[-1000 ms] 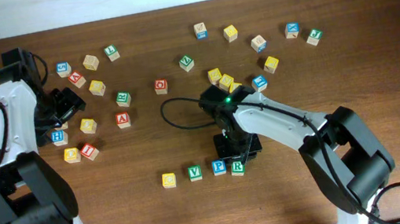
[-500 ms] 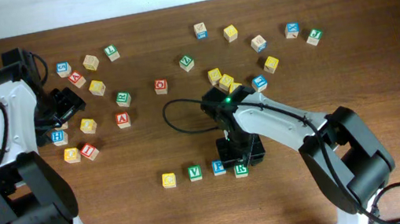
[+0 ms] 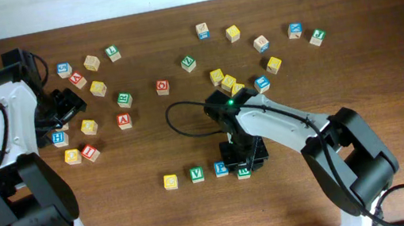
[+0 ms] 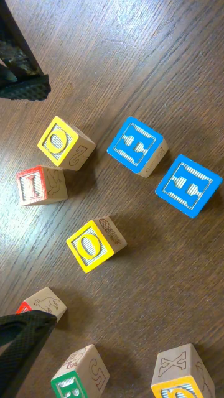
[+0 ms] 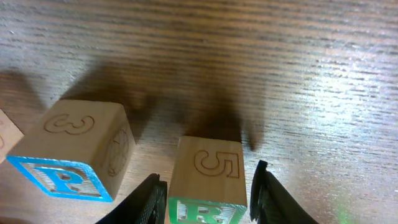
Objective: Spell out CVPR
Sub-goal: 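Carry the green R block right of the P block and release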
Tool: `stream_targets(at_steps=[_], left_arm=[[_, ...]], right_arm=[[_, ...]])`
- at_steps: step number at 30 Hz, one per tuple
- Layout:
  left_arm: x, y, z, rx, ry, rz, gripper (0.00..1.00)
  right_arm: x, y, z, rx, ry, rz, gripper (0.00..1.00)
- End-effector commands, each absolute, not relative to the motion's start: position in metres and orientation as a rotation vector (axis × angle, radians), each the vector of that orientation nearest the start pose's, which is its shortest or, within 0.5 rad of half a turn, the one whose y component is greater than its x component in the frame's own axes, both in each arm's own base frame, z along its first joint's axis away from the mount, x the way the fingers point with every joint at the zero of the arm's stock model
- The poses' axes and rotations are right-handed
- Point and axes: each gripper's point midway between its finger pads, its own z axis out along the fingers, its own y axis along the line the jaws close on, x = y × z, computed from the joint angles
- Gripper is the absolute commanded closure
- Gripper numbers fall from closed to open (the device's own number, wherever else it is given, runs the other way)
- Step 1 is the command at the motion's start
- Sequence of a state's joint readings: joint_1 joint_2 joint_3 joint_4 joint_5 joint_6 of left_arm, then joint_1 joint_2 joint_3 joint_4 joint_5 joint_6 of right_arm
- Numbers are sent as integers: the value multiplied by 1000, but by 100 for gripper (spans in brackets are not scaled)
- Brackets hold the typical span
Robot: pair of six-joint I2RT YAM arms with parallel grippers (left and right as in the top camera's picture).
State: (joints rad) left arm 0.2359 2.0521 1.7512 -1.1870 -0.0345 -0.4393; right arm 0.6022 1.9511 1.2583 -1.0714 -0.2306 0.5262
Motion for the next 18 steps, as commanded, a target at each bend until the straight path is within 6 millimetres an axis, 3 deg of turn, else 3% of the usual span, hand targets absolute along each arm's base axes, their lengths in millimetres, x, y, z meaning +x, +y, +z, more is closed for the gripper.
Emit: stream_targets(at_steps=[1,11,18], left_arm=[[400,105,83,-1040,2884,58,1],[400,105,83,-1040,2884,58,1],[400,105,83,-1040,2884,58,1]], right_arm=[[226,206,12,-91,3400,189,67],[242,215,15,-78,3344,241,73],[259,200,17,57,3330,254,73]])
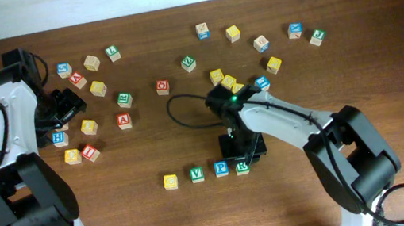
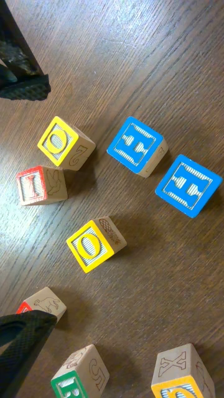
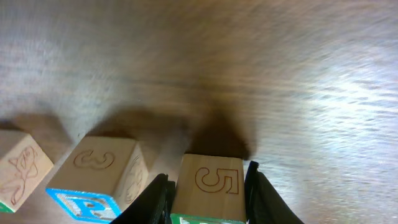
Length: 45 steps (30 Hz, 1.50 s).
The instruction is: Spell out CVPR
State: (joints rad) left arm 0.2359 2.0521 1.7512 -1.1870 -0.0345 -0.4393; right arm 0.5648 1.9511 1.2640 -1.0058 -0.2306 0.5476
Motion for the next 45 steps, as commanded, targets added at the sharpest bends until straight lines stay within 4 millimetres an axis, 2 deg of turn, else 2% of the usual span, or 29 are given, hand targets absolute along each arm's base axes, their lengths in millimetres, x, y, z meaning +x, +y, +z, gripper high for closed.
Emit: stream_targets(at_steps=[1,8,13,16,22,26,31,34,37,40,43,45], left_arm=[[400,105,83,-1040,2884,58,1],[400,105,83,-1040,2884,58,1],[400,105,83,-1040,2884,58,1],[400,105,83,-1040,2884,58,1],[400,105,83,-1040,2884,58,1],[400,105,83,-1040,2884,58,1],[400,105,83,-1040,2884,58,1],[400,105,83,-1040,2884,58,1],[400,105,83,-1040,2884,58,1],[400,105,83,-1040,2884,58,1],[400,105,83,-1040,2884,58,1],[400,105,83,-1040,2884,58,1]], right_arm=[[260,199,17,61,3328,257,73],[260,213,19,39,3319,350,73],[259,212,18,36,3319,343,73],[258,211,18,33,3328,334,68],[256,210,19,35,3335,329,67],[260,211,21,37,3325,338,56],[268,216,36,6,3309,352,51],[278,212,52,-3,3289,293,51],[295,189,80,40,3251,135,51],[311,171,119,86,3185,76,51],[320,151,170,82,3084,104,51],[318,124,204,151,2992,85,50]])
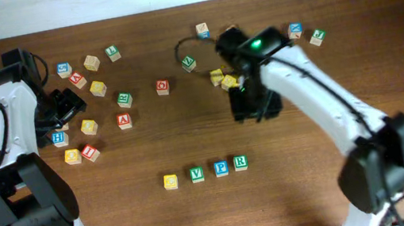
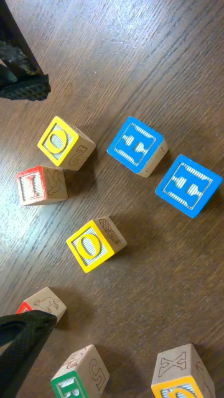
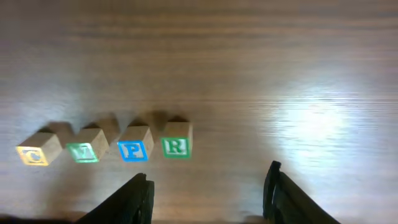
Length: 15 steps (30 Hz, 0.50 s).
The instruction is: Spell out CVPR
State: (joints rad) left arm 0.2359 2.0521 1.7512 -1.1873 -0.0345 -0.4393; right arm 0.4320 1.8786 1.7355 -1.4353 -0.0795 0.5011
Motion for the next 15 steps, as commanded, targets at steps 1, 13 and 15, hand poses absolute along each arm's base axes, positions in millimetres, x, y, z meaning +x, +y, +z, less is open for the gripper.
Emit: stream_targets(at_steps=[1,13,15], left_arm=[[400,105,83,-1040,2884,58,1],[400,105,83,-1040,2884,59,1],[400,105,83,-1040,2884,59,1]], right_arm=[[315,112,216,185,2957,77,48],[244,-29,259,688,2825,-145,38],[243,-31,241,710,2858,-160,38]])
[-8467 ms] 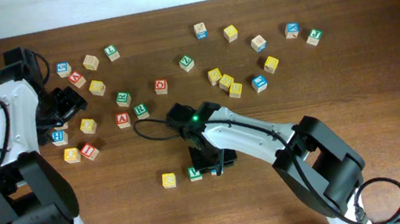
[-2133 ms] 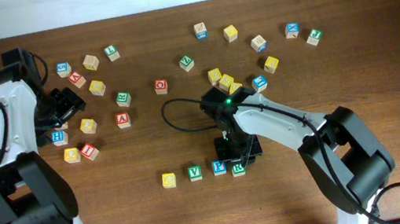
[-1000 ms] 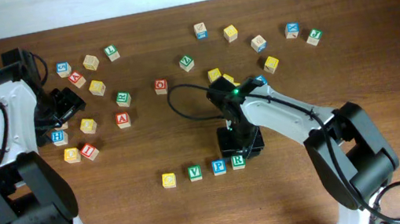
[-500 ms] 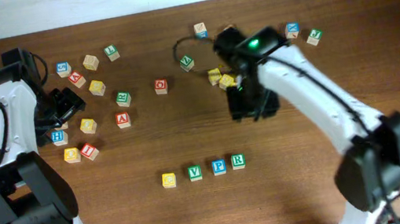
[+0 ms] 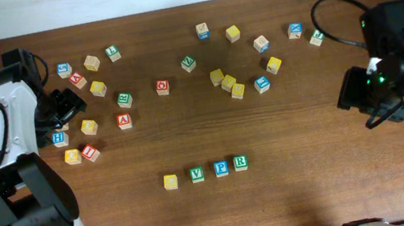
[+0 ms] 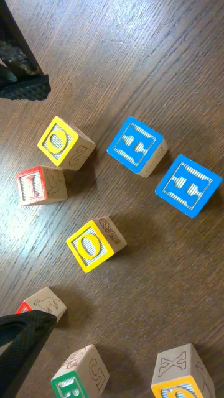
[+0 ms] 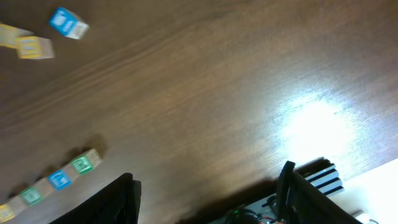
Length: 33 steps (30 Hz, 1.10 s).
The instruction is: Spell out CVPR
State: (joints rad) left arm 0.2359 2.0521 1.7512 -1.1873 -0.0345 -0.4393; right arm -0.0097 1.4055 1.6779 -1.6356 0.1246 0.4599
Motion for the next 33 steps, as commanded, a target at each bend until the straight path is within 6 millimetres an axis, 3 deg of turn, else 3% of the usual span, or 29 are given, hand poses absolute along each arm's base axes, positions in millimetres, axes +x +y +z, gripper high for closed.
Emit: stream_targets(at_steps=[1,3,6,10,12,18,22,23,24,25,27,28,29,33], left_arm=[[400,105,83,-1040,2884,59,1],[400,104,83,-1046,2883,45,1],[402,97,83,-1046,2888,-20,1],[404,69,85,-1047,2913,-266,1],[403,44,90,-1033,2933,-470,1],[405,0,90,-461,3055,-463,1],[406,-11,87,-381,3076,-355,1],[406,-15,87,-366,3080,-357,16],[404,-18,87,-355,3086,-358,43],[400,-21,89,-349,3103,-366,51],[394,-23,95,-319,3129,-374,58],[391,-23,101,-281,3141,-379,74],[388,-22,111,-245,3149,-379,100],[374,-25,128,-232,3184,-381,100]], right_arm=[[243,-32,232,717,2872,-161,38],[245,-28,210,719,2900,-141,37],[251,-27,190,720,2903,-132,14],[260,-28,179,717,2879,-123,7],[268,-28,176,714,2856,-115,2],[294,-28,154,714,2834,-101,2],[298,-28,140,720,2874,-116,2],[299,-28,136,721,2886,-119,2],[300,-28,132,723,2900,-124,2],[300,-27,129,722,2911,-126,2],[300,-24,124,724,2931,-106,2],[301,-21,121,725,2942,-85,2],[302,-20,119,726,2948,-77,2],[307,-12,111,726,2966,-8,1]])
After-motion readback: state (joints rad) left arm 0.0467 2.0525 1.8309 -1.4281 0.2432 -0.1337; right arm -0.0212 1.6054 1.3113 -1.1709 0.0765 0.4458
